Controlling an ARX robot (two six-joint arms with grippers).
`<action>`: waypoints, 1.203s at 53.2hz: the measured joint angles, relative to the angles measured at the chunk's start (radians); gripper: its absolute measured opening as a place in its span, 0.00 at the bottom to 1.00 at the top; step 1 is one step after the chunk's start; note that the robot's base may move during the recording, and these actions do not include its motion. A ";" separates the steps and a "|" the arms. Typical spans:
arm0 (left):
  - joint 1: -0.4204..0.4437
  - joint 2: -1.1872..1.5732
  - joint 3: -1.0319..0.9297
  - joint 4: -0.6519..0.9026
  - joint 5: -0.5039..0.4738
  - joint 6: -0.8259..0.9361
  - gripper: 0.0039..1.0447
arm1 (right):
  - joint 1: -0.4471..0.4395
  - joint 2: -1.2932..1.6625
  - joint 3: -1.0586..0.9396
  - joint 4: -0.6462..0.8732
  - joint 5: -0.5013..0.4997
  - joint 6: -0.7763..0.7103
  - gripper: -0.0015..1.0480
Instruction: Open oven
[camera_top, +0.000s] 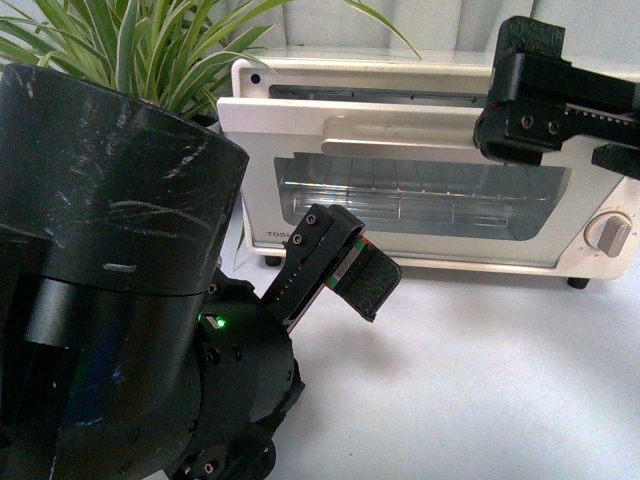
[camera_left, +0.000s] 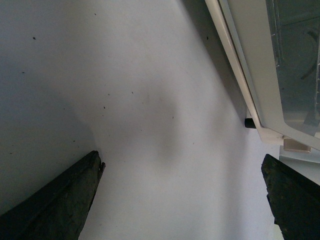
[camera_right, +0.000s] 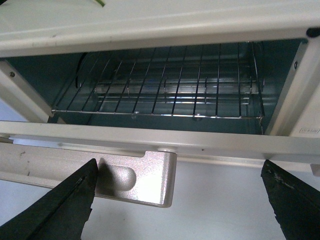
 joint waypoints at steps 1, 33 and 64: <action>0.000 0.000 0.000 0.000 0.000 0.000 0.94 | 0.000 -0.003 -0.007 0.005 -0.002 0.000 0.91; 0.000 0.000 -0.004 0.000 -0.001 0.006 0.94 | 0.025 -0.079 -0.166 0.045 -0.085 -0.039 0.91; 0.002 -0.034 -0.012 -0.073 -0.087 0.177 0.94 | -0.105 -0.380 -0.230 -0.028 -0.111 0.060 0.91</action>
